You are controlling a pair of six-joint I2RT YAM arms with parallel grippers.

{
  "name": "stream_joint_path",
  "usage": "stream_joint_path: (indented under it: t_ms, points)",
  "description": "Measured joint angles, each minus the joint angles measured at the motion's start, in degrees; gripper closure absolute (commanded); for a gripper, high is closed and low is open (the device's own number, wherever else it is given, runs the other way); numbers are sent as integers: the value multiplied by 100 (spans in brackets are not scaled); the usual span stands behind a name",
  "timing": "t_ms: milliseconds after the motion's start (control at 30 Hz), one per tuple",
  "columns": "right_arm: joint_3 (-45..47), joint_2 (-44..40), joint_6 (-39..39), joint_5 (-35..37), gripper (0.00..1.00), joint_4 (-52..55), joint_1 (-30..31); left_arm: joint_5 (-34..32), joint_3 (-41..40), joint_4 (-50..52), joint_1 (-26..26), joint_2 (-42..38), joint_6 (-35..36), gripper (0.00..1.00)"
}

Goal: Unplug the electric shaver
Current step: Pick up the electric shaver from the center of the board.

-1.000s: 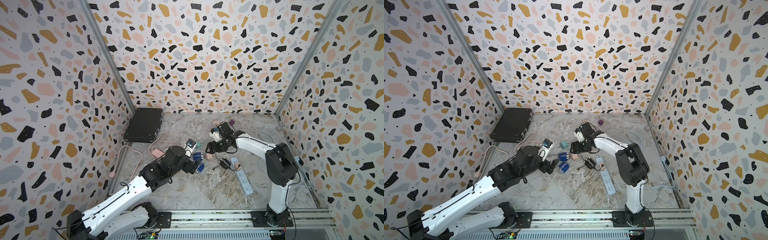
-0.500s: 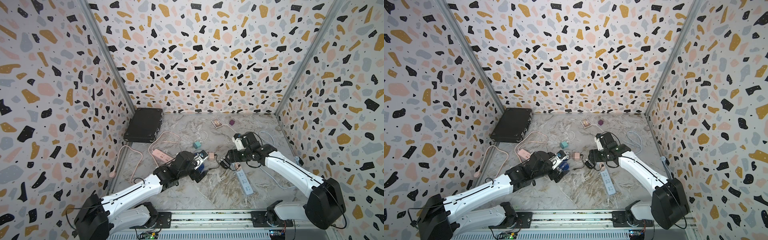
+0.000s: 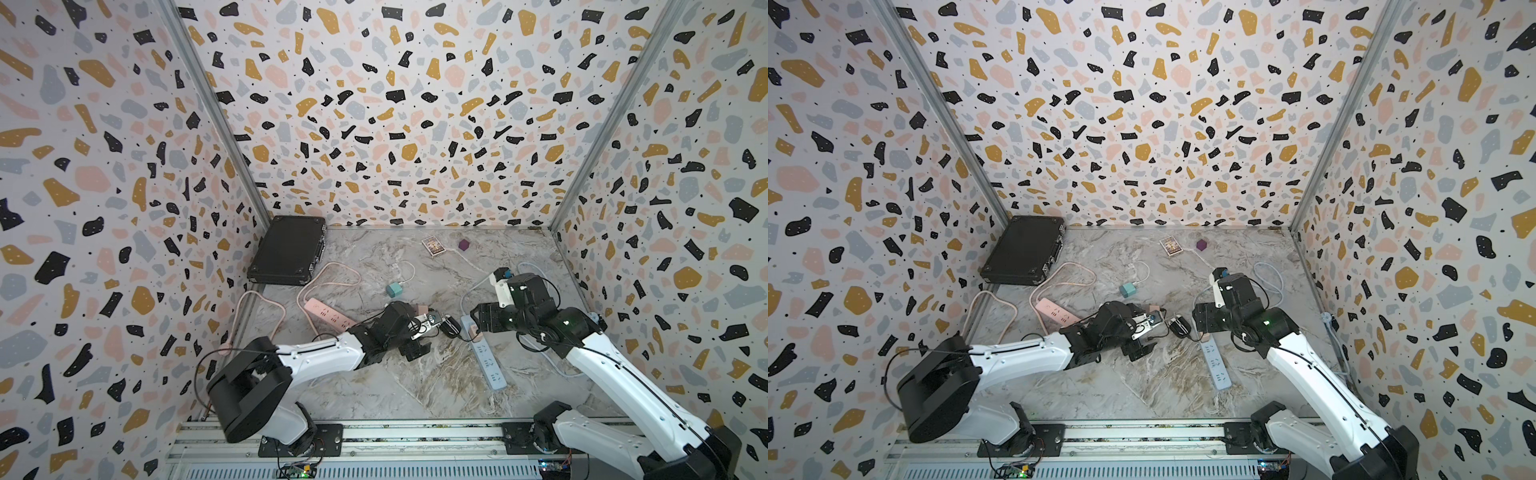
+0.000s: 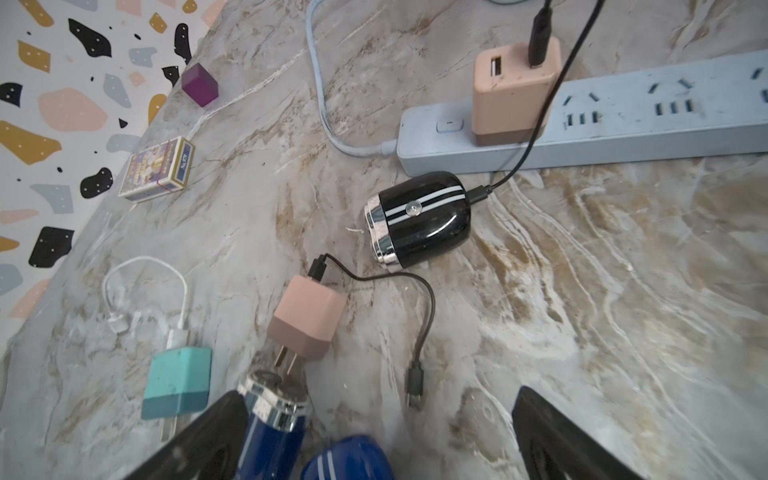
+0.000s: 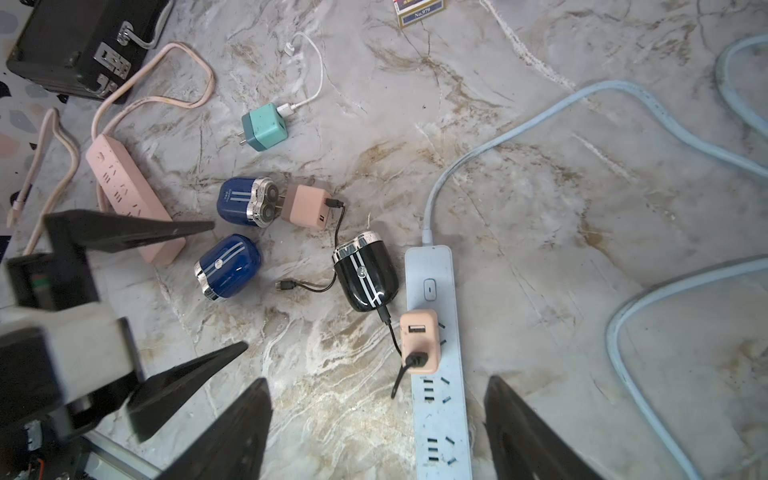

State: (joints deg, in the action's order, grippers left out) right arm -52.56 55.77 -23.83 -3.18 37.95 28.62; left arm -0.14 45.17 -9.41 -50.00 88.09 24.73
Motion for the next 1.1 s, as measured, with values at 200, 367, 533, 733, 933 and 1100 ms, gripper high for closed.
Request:
stream_joint_path:
  t_ms: [200,367,533,733,933,1100]
  points:
    - [442,-341,-131,-125,17,153,-186,-13,638,-299,-22,841,592,0]
    - [619,-597,-195,-295,17,197,-278,96,1095,-129,-33,1143,1027,0]
    - [710,-833,-225,-455,17,219,-326,424,1241,-122,-83,1272,1224,0]
    - [855,-960,-282,-632,17,260,-354,568,1731,122,-297,1910,1526,0]
    - [870,-1104,-299,-723,17,385,-361,654,1735,221,-343,2181,1696,0]
    - [870,-1126,-304,-811,17,409,-361,612,1945,251,-341,2393,1867,0]
